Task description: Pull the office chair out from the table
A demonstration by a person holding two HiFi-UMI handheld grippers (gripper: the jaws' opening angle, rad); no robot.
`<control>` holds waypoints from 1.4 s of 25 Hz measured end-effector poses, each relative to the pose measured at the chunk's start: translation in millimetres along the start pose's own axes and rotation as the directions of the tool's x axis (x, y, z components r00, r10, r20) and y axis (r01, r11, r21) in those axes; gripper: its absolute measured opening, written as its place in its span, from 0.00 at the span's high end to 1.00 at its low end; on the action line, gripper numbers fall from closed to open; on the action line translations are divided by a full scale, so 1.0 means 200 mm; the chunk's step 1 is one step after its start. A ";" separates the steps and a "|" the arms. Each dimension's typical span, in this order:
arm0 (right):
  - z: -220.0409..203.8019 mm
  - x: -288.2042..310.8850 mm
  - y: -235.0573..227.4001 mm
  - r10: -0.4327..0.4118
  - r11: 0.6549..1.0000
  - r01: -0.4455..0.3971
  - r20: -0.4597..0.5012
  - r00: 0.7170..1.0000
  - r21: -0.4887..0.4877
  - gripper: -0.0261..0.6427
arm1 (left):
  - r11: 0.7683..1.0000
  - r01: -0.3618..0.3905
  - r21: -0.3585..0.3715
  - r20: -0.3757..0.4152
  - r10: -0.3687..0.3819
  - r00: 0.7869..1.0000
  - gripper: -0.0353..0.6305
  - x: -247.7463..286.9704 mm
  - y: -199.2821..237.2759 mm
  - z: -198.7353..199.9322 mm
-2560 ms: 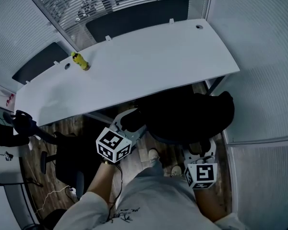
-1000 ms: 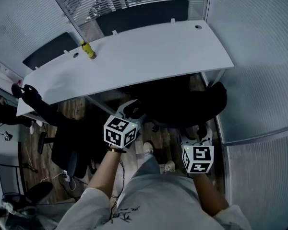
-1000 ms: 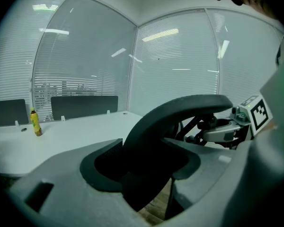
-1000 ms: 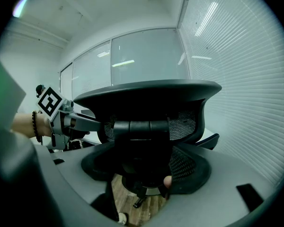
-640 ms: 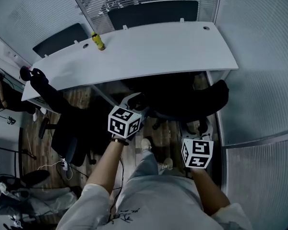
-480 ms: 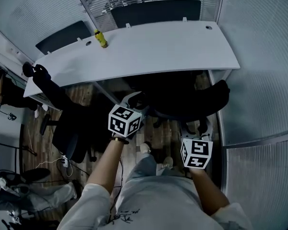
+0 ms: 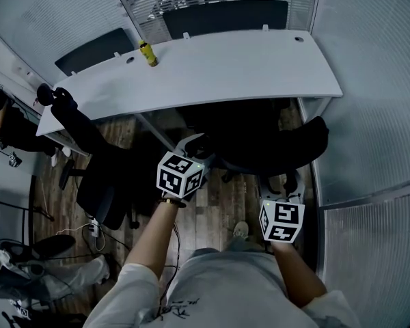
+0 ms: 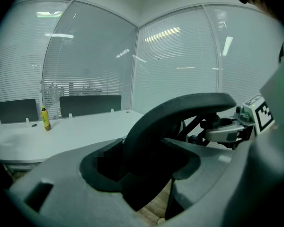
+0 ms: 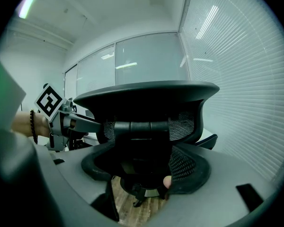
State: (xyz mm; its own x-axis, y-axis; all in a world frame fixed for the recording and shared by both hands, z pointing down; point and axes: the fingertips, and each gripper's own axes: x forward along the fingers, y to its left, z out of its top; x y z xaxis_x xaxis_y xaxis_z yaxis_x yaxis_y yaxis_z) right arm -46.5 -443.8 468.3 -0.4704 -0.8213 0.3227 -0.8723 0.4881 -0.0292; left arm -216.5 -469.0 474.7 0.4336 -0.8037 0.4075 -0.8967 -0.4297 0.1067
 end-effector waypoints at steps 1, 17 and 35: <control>-0.01 -0.01 0.02 0.000 1.000 0.000 -0.001 1.000 0.000 0.56 | 1.000 -0.002 -0.002 0.002 0.002 1.000 0.59 -0.02 0.00 -0.01; -0.08 -0.30 0.14 -0.054 0.998 0.054 0.000 0.999 0.016 0.56 | 1.000 0.028 0.013 -0.026 -0.028 0.999 0.59 -0.25 -0.16 -0.11; -0.19 -0.69 0.13 -0.076 0.997 0.075 0.021 0.997 0.018 0.55 | 0.998 0.052 0.035 -0.013 -0.051 0.999 0.59 -0.43 -0.49 -0.21</control>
State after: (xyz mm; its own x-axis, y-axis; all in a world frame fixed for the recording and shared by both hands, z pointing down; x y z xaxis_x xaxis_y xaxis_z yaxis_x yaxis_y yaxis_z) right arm 0.2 -306.1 458.9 -0.4059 -0.8619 0.3041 -0.9074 0.4197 -0.0215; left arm -170.2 -339.8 467.3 0.4777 -0.7751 0.4135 -0.8695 -0.4846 0.0960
